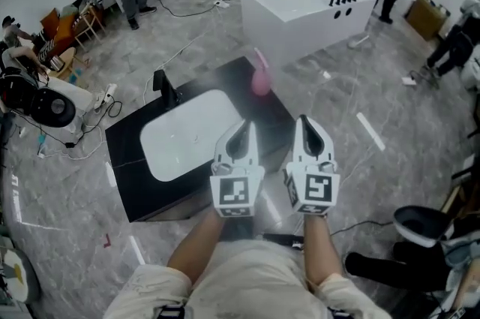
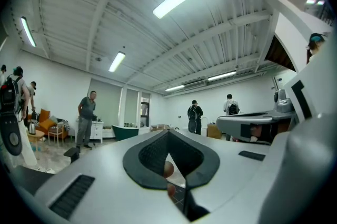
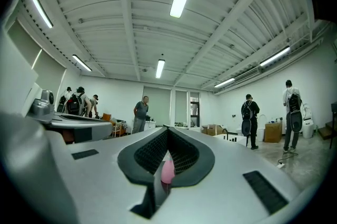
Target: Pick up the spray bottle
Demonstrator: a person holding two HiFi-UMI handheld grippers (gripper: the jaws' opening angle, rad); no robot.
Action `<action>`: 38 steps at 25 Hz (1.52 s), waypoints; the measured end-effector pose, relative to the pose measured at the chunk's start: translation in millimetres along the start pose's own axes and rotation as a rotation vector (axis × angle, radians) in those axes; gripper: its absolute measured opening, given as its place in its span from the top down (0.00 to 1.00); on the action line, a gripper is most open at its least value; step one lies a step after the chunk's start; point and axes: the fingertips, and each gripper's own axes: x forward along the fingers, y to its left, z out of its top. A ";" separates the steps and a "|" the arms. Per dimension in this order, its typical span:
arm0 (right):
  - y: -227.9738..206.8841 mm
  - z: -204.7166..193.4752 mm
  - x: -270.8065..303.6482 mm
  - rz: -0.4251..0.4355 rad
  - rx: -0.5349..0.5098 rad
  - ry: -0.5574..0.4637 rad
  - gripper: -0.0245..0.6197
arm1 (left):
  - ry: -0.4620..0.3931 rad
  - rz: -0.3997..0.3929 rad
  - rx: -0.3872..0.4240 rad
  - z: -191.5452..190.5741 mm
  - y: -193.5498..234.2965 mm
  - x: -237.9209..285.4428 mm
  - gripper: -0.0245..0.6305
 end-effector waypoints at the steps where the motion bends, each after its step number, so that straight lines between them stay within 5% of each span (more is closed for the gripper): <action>1: -2.3 0.7 9.8 -0.005 -0.004 0.007 0.96 | -0.001 -0.001 -0.005 0.2 3.6 9.6 0.96; 19: 28.1 10.2 184.0 -0.001 -0.059 0.023 0.96 | -0.004 0.004 -0.034 -1.9 118.8 139.8 0.96; 31: 45.8 -12.5 218.5 0.025 -0.062 0.050 0.95 | -0.005 0.014 -0.038 -16.8 146.7 154.4 0.96; 38: 13.2 -22.5 246.0 0.094 -0.056 0.063 0.96 | -0.005 0.083 -0.048 -12.2 131.2 184.9 0.96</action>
